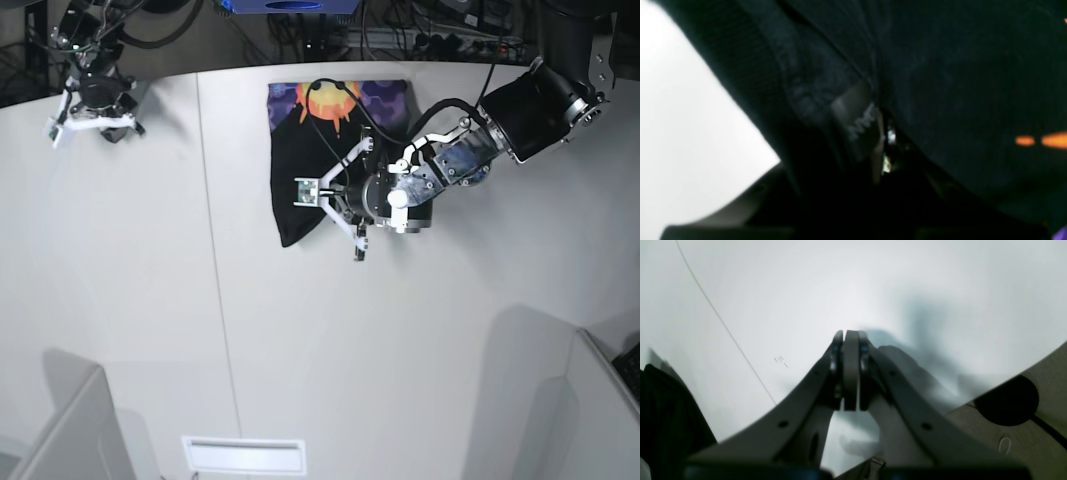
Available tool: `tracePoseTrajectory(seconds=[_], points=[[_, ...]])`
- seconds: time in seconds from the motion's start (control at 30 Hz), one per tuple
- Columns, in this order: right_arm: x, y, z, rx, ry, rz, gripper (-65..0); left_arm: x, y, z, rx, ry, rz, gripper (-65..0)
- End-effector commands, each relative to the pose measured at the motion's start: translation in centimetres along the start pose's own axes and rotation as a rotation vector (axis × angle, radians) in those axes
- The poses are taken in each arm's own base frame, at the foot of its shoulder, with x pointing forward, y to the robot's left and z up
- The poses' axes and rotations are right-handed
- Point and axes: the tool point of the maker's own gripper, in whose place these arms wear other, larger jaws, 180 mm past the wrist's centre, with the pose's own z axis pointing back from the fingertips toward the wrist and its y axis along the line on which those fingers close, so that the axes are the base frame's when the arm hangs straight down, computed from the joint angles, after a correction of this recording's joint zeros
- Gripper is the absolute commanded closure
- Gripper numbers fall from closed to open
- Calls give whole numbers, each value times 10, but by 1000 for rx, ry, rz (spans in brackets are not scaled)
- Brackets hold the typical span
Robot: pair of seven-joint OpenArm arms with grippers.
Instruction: Fold the T-shirt properly
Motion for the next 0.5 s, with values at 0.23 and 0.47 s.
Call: tracePoseTrajectory(seconds=[0.23, 0.47], points=[[12, 5, 2, 15, -41, 13, 0, -2, 13, -9, 19, 72, -51, 0], [15, 5, 2, 17, -49, 17, 0, -28, 14, -29, -24, 140, 49, 0]])
